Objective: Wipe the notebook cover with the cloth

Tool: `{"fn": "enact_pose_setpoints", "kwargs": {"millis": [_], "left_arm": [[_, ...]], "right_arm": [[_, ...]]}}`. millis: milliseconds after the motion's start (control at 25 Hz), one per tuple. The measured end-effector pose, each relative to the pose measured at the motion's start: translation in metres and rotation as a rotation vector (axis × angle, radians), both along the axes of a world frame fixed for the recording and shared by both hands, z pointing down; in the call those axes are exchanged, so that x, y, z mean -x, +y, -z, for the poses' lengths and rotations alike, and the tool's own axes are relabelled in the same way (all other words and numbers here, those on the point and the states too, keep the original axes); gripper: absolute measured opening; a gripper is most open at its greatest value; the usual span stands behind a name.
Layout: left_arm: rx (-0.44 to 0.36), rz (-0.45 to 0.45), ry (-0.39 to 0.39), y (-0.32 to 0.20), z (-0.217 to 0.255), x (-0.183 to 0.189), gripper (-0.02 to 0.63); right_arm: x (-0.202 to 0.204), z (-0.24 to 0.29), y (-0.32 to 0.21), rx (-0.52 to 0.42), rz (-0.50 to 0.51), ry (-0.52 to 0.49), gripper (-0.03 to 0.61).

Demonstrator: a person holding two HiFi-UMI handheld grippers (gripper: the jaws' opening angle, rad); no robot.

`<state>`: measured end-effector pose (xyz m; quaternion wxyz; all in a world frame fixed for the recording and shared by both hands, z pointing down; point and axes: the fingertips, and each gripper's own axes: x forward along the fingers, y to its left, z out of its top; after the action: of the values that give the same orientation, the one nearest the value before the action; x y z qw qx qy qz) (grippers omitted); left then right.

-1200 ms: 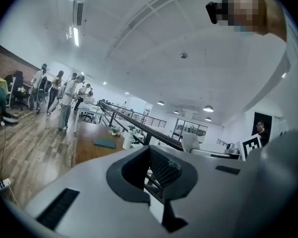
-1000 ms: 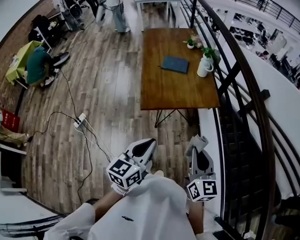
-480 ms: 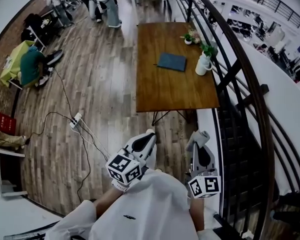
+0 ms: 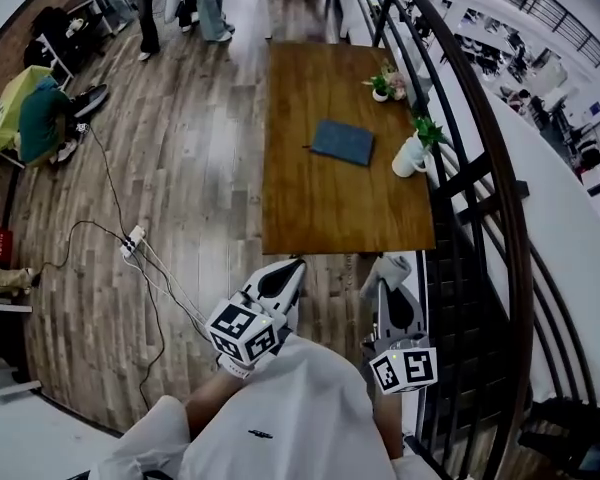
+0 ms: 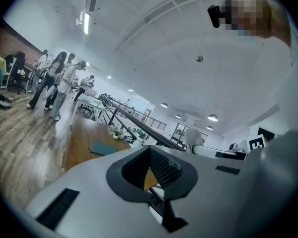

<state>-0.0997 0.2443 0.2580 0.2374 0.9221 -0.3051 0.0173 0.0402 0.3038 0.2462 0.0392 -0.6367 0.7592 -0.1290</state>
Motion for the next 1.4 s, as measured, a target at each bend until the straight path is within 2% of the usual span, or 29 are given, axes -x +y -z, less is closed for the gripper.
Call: {"fn": "enact_pose_setpoints", "kwargs": {"millis": [320, 480, 600, 840, 960, 1160, 1400], "left_arm": [[0.017, 0.037, 0.024, -0.120, 0.006, 0.009, 0.017], [0.022, 0.067, 0.043, -0.164, 0.009, 0.018, 0.017], [0.007, 0.084, 0.027, -0.191, 0.010, 0.020, 0.017], [0.009, 0.093, -0.028, -0.216, 0.001, 0.003, 0.017], [0.010, 0.100, -0.045, -0.224, -0.002, -0.013, 0.017], [0.042, 0.141, -0.058, -0.237, -0.011, -0.036, 0.017], [0.087, 0.191, -0.099, -0.258, -0.035, -0.046, 0.017]], "right_arm": [[0.008, 0.008, -0.127, 0.018, 0.051, 0.022, 0.035], [0.012, 0.009, -0.170, 0.039, 0.073, 0.029, 0.035], [0.012, 0.004, -0.200, 0.041, 0.102, 0.035, 0.035], [-0.003, -0.002, -0.232, 0.039, 0.140, 0.016, 0.035], [-0.015, -0.014, -0.240, 0.067, 0.160, 0.004, 0.035], [-0.033, -0.027, -0.256, 0.107, 0.218, 0.004, 0.035], [-0.050, -0.050, -0.292, 0.147, 0.247, -0.007, 0.035]]}}
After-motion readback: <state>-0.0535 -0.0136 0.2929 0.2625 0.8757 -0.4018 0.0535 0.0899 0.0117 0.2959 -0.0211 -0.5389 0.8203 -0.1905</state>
